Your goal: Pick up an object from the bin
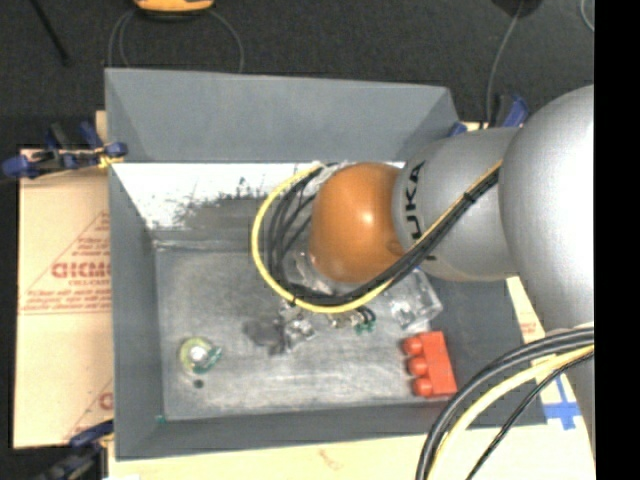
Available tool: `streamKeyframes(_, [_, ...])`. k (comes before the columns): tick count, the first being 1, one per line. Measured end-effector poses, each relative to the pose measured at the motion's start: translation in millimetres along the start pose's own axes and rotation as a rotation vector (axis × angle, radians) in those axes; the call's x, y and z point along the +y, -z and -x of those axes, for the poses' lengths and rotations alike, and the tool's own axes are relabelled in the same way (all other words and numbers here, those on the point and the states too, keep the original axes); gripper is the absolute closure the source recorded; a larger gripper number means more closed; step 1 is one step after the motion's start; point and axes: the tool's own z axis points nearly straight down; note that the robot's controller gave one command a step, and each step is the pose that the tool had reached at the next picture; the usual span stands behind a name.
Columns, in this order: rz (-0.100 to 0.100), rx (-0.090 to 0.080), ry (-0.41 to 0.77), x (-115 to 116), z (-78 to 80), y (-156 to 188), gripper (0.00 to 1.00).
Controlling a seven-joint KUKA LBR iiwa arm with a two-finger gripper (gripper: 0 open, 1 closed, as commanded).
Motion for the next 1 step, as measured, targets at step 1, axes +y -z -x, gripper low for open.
streamKeyframes(1, [0.003, 0.007, 0.314, 9.8, 18.9, 154.6, 1.0])
